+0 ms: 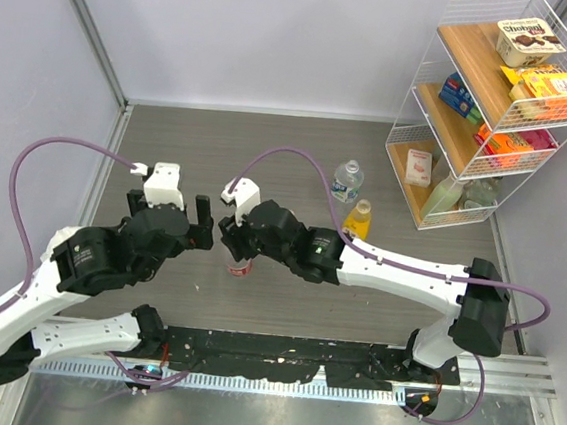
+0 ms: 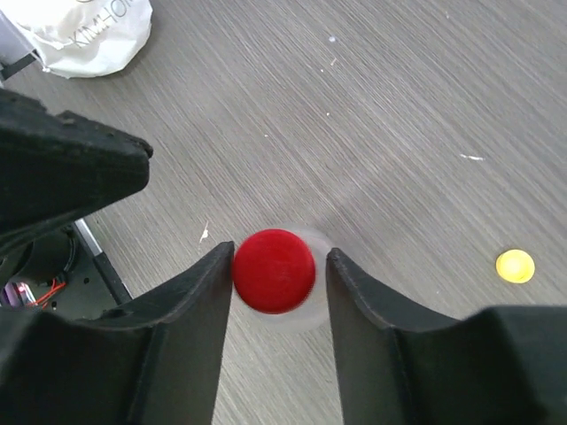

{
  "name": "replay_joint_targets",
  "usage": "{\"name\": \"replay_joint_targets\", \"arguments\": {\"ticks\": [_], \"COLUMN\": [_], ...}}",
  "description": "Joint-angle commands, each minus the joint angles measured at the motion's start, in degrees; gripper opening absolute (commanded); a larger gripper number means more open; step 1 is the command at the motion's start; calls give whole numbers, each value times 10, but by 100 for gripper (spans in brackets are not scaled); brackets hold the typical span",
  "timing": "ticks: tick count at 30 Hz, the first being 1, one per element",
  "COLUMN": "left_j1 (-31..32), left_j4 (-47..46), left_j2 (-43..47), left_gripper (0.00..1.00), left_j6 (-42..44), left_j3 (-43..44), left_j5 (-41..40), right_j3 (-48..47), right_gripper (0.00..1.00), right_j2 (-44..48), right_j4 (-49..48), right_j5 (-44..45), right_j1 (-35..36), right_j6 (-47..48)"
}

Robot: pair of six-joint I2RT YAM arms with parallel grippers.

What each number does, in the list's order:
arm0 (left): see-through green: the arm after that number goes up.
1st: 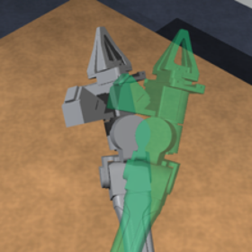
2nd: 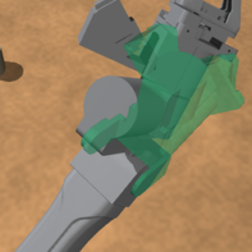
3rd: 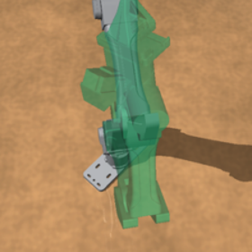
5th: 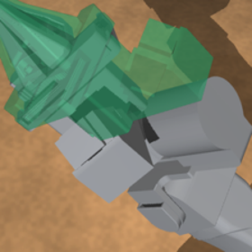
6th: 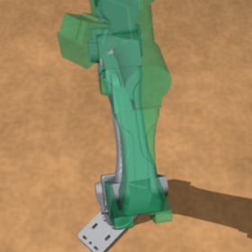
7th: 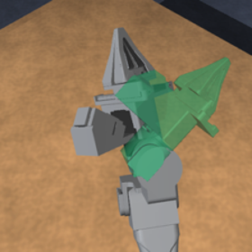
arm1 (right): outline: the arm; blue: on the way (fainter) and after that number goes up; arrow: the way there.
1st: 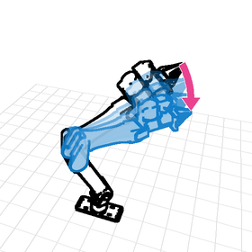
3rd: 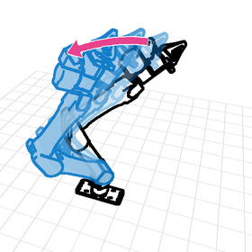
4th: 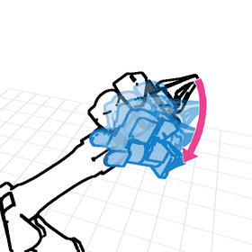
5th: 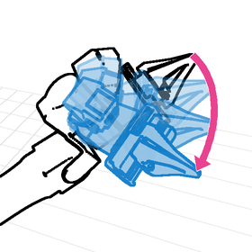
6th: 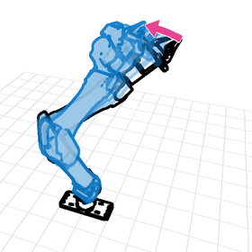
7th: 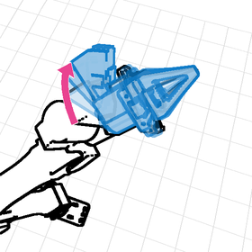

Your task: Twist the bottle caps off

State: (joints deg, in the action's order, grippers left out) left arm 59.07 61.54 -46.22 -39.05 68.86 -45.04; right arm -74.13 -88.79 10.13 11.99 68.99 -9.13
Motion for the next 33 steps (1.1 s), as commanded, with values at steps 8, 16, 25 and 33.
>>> {"name": "replay_joint_targets", "arguments": {"ticks": [8,16,25,33], "left_j1": [-1,-2,-2,-2], "left_j4": [-9,-36,-113,-204], "left_j2": [-2,-7,-19,-19], "left_gripper": [100,99,100,100], "left_j6": [-2,28,71,106], "left_j3": [-2,-4,-22,-69], "left_j5": [2,39,123,189], "right_j3": [-15,-26,-95,-89], "right_gripper": [7,1,1,2], "right_j2": [23,50,74,93], "right_j4": [-22,-11,77,80], "right_j5": [97,128,1,-260], "right_j1": [8,-6,-92,-232], "right_j6": [7,17,-35,-118]}}
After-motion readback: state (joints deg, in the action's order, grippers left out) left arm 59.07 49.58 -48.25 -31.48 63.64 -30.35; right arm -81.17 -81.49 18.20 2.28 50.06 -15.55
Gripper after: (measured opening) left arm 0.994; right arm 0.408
